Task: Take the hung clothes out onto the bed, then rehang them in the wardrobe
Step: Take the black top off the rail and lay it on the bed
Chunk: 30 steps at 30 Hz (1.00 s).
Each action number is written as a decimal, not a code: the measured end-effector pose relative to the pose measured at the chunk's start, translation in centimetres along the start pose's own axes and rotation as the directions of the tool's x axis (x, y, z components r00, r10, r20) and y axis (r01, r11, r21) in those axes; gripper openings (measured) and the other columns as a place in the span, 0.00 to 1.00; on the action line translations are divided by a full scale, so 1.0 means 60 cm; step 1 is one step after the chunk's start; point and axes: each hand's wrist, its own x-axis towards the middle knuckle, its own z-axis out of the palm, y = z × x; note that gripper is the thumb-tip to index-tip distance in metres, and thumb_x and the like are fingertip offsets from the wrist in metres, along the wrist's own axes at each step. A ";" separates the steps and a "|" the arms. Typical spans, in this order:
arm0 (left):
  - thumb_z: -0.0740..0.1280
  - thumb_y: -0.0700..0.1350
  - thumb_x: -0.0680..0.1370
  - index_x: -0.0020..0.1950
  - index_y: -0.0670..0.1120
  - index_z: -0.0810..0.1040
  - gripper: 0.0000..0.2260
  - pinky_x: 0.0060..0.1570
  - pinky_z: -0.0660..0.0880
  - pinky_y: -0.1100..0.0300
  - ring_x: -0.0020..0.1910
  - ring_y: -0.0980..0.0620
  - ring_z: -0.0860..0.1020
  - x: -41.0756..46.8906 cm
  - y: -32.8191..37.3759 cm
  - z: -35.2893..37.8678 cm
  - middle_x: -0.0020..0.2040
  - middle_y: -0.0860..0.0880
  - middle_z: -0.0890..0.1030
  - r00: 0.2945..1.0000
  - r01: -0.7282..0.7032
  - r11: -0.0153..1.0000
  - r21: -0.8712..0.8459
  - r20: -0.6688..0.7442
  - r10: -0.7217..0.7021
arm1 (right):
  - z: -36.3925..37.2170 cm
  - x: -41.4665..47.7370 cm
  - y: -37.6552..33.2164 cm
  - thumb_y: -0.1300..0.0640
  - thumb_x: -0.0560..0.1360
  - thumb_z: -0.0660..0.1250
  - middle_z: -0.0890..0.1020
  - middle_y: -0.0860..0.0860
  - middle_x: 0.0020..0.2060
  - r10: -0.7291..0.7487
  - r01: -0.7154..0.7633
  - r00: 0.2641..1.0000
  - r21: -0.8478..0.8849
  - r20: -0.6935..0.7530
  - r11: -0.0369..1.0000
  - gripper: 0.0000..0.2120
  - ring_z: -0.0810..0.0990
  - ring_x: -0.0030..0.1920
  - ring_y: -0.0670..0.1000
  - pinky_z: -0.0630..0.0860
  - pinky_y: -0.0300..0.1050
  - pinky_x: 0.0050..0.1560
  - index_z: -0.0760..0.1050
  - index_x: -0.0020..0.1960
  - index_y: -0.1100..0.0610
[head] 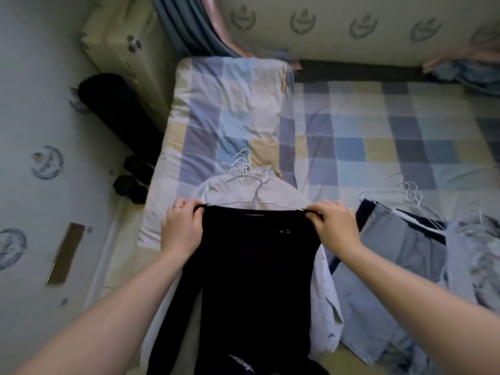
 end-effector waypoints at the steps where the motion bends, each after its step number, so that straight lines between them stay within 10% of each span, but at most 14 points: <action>1: 0.58 0.50 0.78 0.53 0.47 0.79 0.13 0.54 0.73 0.42 0.53 0.38 0.76 0.012 -0.008 0.018 0.52 0.43 0.77 0.999 0.011 1.000 -0.020 0.039 -0.010 | 0.019 0.011 0.005 0.54 0.77 0.67 0.83 0.47 0.48 0.035 -0.035 0.999 0.031 0.027 0.999 0.07 0.78 0.49 0.56 0.71 0.51 0.50 0.82 0.51 0.48; 9: 0.65 0.41 0.80 0.63 0.41 0.76 0.12 0.64 0.68 0.52 0.61 0.42 0.74 0.124 -0.028 0.126 0.60 0.40 0.77 0.994 0.023 0.977 -0.211 0.106 -0.001 | 0.130 0.118 0.022 0.60 0.78 0.63 0.78 0.54 0.61 0.174 -0.192 0.979 0.205 0.104 0.960 0.14 0.75 0.62 0.56 0.68 0.45 0.61 0.77 0.63 0.55; 13: 0.66 0.47 0.80 0.75 0.45 0.67 0.24 0.74 0.60 0.51 0.76 0.46 0.63 0.136 -0.034 0.150 0.76 0.42 0.65 0.970 0.071 0.975 -0.211 0.243 -0.018 | 0.146 0.129 0.003 0.52 0.79 0.64 0.54 0.46 0.79 0.173 -0.251 0.951 0.314 0.255 0.916 0.31 0.55 0.77 0.48 0.57 0.50 0.75 0.55 0.79 0.47; 30: 0.58 0.62 0.80 0.80 0.59 0.52 0.30 0.75 0.52 0.47 0.79 0.50 0.44 -0.061 0.111 0.067 0.82 0.53 0.46 0.853 -0.191 0.980 -0.064 0.483 0.198 | 0.060 -0.176 -0.047 0.48 0.80 0.60 0.55 0.39 0.78 0.420 -0.423 0.899 0.502 0.126 0.755 0.30 0.50 0.77 0.41 0.51 0.48 0.78 0.52 0.79 0.43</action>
